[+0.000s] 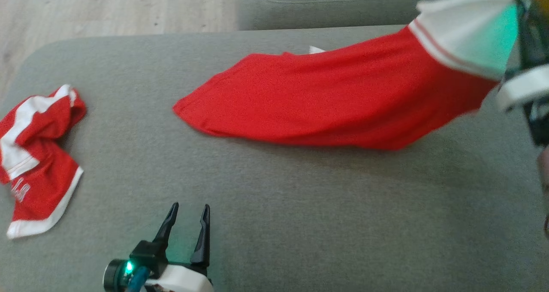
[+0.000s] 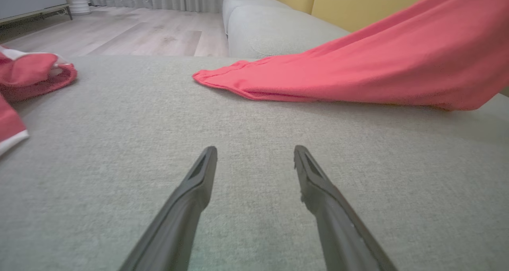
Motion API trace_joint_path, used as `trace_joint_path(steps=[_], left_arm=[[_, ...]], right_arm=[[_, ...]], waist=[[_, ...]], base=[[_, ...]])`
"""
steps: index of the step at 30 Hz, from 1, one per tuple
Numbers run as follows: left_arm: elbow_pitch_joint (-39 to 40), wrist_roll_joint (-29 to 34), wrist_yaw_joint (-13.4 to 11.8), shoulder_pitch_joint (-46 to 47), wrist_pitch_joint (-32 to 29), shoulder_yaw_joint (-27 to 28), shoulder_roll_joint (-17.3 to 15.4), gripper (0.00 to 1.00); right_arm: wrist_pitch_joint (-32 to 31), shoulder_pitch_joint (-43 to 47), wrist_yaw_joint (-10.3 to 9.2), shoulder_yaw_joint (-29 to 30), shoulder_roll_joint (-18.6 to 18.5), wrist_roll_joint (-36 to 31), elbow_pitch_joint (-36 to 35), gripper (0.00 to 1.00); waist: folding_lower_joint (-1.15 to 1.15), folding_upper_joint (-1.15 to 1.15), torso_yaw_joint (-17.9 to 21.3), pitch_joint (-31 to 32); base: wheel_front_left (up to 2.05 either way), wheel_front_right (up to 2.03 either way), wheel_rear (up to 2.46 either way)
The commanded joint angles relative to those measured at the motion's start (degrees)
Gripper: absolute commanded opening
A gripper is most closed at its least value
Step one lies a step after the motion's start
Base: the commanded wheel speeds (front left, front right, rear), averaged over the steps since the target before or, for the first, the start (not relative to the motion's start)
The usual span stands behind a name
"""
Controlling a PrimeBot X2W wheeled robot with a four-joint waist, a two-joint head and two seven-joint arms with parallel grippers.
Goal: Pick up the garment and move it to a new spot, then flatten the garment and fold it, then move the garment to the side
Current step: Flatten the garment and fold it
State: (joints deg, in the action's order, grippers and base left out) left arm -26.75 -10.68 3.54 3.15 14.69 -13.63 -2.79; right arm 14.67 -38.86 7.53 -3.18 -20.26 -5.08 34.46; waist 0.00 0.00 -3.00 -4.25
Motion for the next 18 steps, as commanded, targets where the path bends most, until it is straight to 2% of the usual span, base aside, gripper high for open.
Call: trace_joint_path(steps=[1,4,7,13,18], left_arm=[[1.31,-0.49,-0.11,1.95,0.3,1.33,-0.09,1.0],[1.22,-0.82,-0.25,1.76,0.3,1.07,-0.09,1.0],[1.27,-1.45,-0.53,1.18,0.3,0.97,-0.09,1.0],[1.26,-1.81,-0.83,0.19,0.3,1.44,-0.09,1.0],[1.14,-0.68,-0.53,0.66,0.3,2.28,-0.09,1.0]], right_arm=[[0.33,-2.57,-0.04,-0.91,-0.96,-0.35,-1.61,0.0],[0.33,-4.6,-0.04,-2.15,-1.38,-1.17,-2.13,0.0],[0.33,-2.29,-0.04,-3.74,-0.2,-0.55,-3.26,0.0],[0.33,8.53,-0.04,-7.45,3.04,3.68,-4.3,0.0],[0.33,10.47,-0.04,-6.72,3.54,4.7,-6.68,0.0]], waist=[[0.0,0.0,-1.19,-0.04],[0.0,0.0,-2.28,-0.23],[0.0,0.0,-2.37,-0.49],[0.0,0.0,0.04,-1.07],[0.0,0.0,2.37,-0.86]], base=[[0.0,0.0,0.0],[0.0,0.0,0.0],[0.0,0.0,0.0],[0.0,0.0,0.0],[0.0,0.0,0.0]])
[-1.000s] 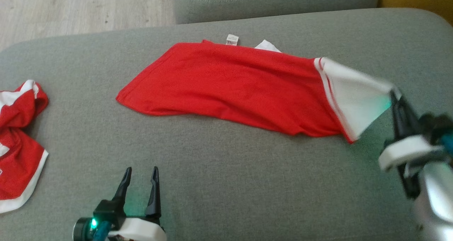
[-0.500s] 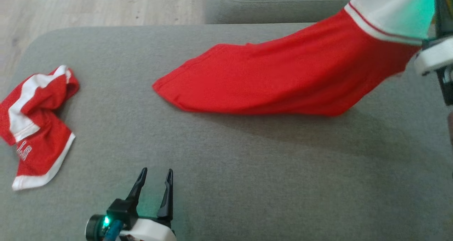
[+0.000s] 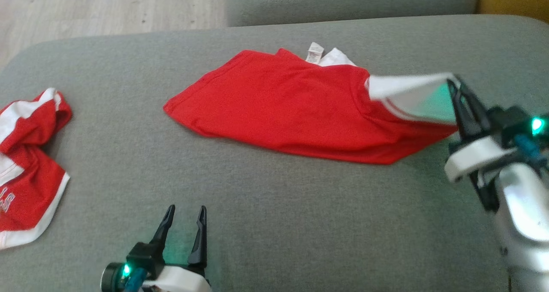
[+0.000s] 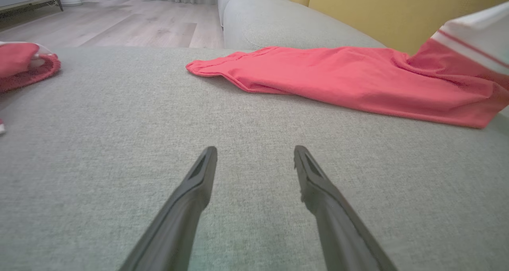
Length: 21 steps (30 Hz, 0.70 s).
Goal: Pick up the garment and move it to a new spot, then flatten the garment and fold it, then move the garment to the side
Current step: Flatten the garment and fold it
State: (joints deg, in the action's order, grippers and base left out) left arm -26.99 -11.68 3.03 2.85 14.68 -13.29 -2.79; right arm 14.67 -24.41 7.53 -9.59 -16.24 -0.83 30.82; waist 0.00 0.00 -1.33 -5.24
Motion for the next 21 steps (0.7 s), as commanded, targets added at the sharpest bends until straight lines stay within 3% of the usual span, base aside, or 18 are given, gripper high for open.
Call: trace_joint_path(steps=[1,6,11,21], left_arm=[[1.39,0.45,0.03,1.18,0.32,2.04,-0.09,1.0],[1.44,-0.09,0.07,1.89,0.32,1.35,-0.09,1.0],[1.27,-1.21,-0.19,1.12,0.32,-0.47,-0.09,1.0],[0.4,-2.17,-0.44,-2.31,0.32,-3.78,-0.09,1.0]], right_arm=[[0.33,-4.62,-0.04,-0.01,-0.57,0.47,-3.82,0.0],[0.33,-11.53,-0.04,1.13,-2.18,0.11,-7.51,0.0],[0.33,-21.82,-0.04,0.55,-6.16,-0.87,-8.76,0.0],[0.33,-42.95,-0.04,-9.73,-13.33,-4.23,-1.37,0.0]], waist=[[0.0,0.0,0.94,0.22],[0.0,0.0,0.75,1.3],[0.0,0.0,-1.26,2.97],[0.0,0.0,-5.92,6.5]], base=[[0.0,0.0,0.0],[0.0,0.0,0.0],[0.0,0.0,0.0],[0.0,0.0,0.0]])
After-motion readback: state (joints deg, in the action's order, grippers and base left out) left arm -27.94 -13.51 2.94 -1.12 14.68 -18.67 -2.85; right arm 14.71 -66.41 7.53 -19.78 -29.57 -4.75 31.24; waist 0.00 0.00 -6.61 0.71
